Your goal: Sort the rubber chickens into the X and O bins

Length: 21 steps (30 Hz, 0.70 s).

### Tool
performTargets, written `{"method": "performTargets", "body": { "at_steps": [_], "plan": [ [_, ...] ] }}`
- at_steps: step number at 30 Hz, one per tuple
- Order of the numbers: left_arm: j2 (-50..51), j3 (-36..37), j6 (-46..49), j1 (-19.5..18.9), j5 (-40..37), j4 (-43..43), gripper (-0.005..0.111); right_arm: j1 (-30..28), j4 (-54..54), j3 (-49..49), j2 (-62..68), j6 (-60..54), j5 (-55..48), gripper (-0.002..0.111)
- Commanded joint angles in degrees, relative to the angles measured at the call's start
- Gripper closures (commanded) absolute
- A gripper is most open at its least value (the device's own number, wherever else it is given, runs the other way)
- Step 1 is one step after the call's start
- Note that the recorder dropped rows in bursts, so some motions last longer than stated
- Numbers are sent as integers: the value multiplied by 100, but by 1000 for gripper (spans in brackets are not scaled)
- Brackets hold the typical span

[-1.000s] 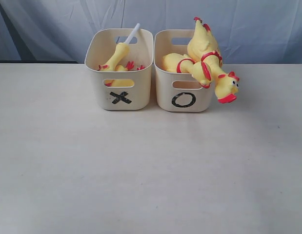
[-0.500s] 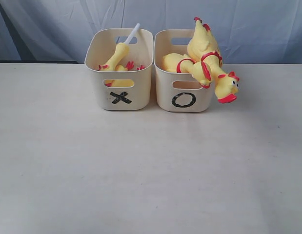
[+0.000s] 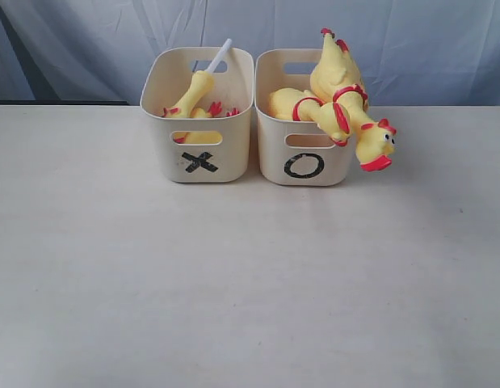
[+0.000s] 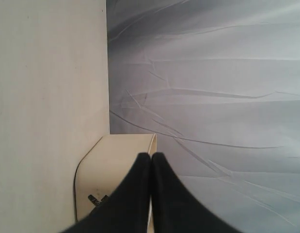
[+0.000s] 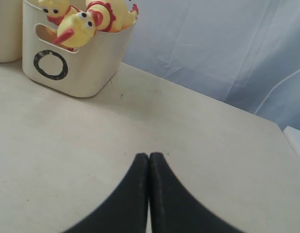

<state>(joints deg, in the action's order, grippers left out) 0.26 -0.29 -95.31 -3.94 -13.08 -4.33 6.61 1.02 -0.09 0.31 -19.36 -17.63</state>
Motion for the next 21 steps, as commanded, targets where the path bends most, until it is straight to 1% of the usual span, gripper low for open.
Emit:
{"method": "performTargets", "body": {
  "at_steps": [1,10,17,21],
  "plan": [
    [-26,29,21,-8,-17,-65,106,-26,-23,9,-31,-3,16,109],
    [-26,29,34,-8,-17,-90,106,-26,-157,9,-31,-3,16,109],
    [-26,29,44,-8,108,-354,106,-26,-157,9,-31,-3,320,109],
    [-26,29,44,-8,135,-588,106,-26,-157,9,-31,-3,310,109]
  ]
}}
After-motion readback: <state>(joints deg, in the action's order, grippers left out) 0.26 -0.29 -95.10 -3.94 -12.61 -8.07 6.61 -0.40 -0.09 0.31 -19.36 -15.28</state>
